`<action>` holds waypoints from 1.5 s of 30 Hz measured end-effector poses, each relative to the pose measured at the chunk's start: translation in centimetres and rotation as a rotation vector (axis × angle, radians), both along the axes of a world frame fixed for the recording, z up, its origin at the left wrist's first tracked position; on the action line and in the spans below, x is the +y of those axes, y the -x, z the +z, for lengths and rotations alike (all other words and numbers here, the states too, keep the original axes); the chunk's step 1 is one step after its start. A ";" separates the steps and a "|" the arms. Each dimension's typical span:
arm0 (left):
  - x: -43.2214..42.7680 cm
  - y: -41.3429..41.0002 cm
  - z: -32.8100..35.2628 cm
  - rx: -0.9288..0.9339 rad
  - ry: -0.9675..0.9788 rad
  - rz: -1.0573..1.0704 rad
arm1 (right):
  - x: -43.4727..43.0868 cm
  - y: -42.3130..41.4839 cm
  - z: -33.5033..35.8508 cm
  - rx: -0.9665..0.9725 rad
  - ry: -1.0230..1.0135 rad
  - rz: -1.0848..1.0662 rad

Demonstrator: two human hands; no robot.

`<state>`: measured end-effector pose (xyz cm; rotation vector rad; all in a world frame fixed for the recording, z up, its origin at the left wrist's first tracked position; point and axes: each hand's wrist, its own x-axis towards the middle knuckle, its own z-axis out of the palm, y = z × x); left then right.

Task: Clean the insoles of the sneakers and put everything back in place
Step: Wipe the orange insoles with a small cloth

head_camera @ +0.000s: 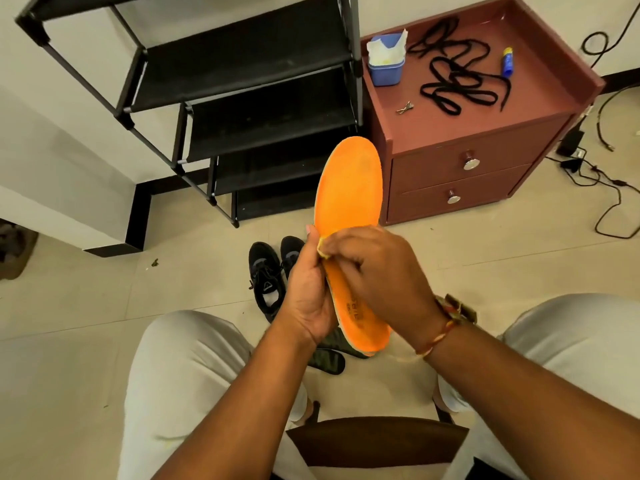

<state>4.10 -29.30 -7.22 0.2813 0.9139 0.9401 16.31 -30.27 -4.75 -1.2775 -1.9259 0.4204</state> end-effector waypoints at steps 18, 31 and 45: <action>-0.6 -0.8 -0.2 0.070 0.014 -0.078 | 2.1 -1.6 0.2 0.003 -0.091 -0.146; -0.3 -0.6 0.0 0.094 0.005 -0.076 | 1.1 -0.4 0.2 0.061 -0.042 -0.083; 0.2 0.2 0.5 0.075 -0.032 -0.021 | 0.3 0.0 -0.7 0.046 -0.025 0.004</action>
